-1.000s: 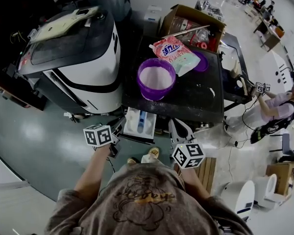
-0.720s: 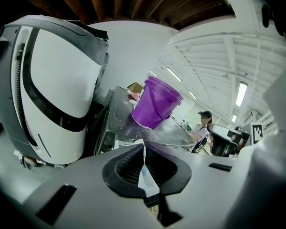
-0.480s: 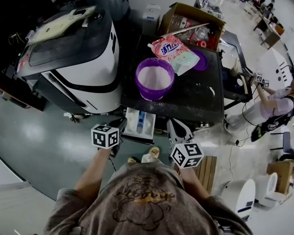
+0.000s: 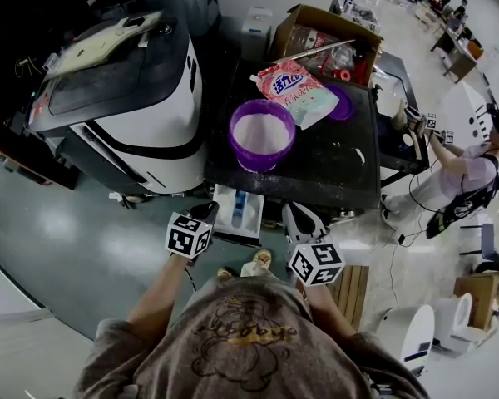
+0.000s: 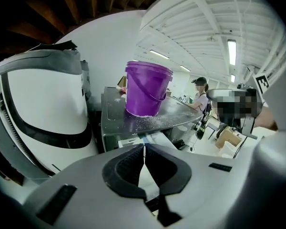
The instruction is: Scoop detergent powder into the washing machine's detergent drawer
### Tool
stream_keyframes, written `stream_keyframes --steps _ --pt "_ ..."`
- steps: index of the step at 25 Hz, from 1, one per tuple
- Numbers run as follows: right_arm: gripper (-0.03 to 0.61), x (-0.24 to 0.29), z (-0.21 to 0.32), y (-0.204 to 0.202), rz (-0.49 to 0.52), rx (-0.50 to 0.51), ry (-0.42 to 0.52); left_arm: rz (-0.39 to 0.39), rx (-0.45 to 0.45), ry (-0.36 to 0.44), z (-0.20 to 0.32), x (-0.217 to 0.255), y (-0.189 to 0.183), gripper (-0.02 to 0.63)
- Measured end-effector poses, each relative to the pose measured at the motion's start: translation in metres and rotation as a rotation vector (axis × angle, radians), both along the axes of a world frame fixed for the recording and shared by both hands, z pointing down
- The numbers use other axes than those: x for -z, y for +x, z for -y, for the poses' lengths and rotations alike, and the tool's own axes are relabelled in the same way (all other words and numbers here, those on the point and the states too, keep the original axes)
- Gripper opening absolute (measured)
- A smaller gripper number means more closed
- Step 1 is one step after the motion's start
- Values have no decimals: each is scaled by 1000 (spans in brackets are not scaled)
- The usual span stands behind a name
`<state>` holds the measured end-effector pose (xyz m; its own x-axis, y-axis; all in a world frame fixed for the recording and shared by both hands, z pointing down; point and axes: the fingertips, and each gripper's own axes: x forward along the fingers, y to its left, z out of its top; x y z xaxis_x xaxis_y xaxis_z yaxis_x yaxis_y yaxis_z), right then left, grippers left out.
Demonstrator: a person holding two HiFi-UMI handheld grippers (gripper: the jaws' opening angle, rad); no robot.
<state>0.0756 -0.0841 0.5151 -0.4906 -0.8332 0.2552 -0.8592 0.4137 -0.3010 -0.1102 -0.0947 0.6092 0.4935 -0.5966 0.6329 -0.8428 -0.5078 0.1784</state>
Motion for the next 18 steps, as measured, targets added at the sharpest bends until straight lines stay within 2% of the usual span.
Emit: stream_keyframes --steps 8,18 --pt "2 -5 -1 -1 0 -1 -9 220 -135 102 -1 -8 7 25" --pt "2 -8 1 -1 2 -2 -14 409 -239 217 1 -3 17 25"
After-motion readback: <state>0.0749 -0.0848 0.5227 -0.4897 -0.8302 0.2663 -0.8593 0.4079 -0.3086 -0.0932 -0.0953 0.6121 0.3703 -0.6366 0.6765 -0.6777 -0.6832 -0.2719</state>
